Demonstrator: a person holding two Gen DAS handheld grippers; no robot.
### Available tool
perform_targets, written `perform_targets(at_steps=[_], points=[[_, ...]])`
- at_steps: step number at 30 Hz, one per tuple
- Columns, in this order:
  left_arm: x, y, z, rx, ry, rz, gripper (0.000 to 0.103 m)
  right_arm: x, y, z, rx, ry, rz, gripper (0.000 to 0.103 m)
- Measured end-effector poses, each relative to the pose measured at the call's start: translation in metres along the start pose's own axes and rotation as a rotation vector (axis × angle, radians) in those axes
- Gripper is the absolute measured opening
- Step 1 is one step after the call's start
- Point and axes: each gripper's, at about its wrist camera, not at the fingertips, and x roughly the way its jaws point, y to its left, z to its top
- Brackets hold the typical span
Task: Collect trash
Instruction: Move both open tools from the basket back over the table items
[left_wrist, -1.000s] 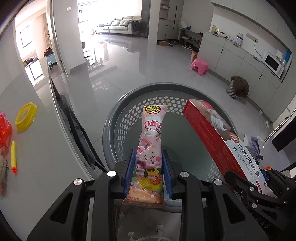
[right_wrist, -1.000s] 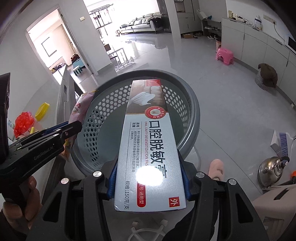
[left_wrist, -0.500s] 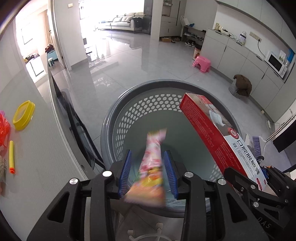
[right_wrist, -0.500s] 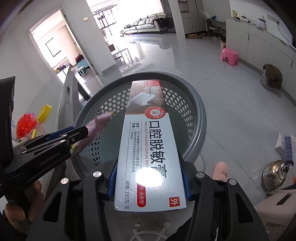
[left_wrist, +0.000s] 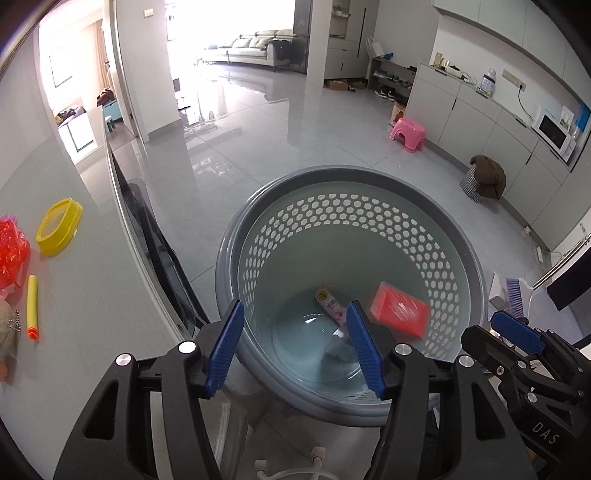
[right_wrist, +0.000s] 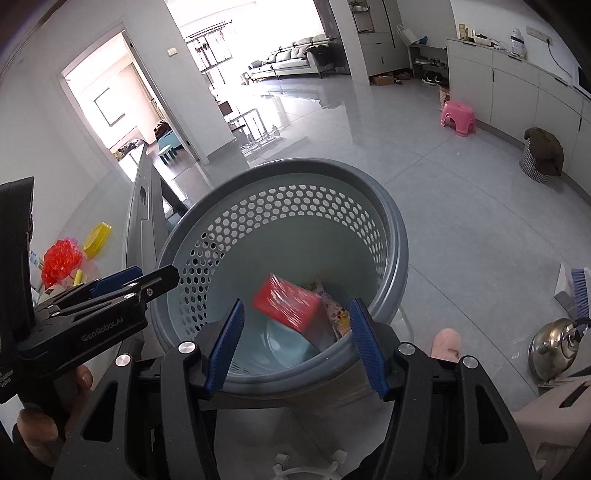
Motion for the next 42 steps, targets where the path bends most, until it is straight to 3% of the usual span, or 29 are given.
perform_targets(at_steps=[20,26,42], points=[[-0.034,0.017,-0.013,-0.032,-0.042,0.012,0.063,-0.026,0.014,-0.009,0.0,-0.054,0.012,0.057],[-0.057,0.02,-0.021,-0.037,-0.075,0.01,0.07,-0.041,0.028,-0.015,-0.028,-0.068,0.017,0.057],[-0.107,0.054,-0.048,-0.094,-0.137,0.048,0.075,-0.06,0.074,-0.033,-0.11,-0.094,0.041,0.06]])
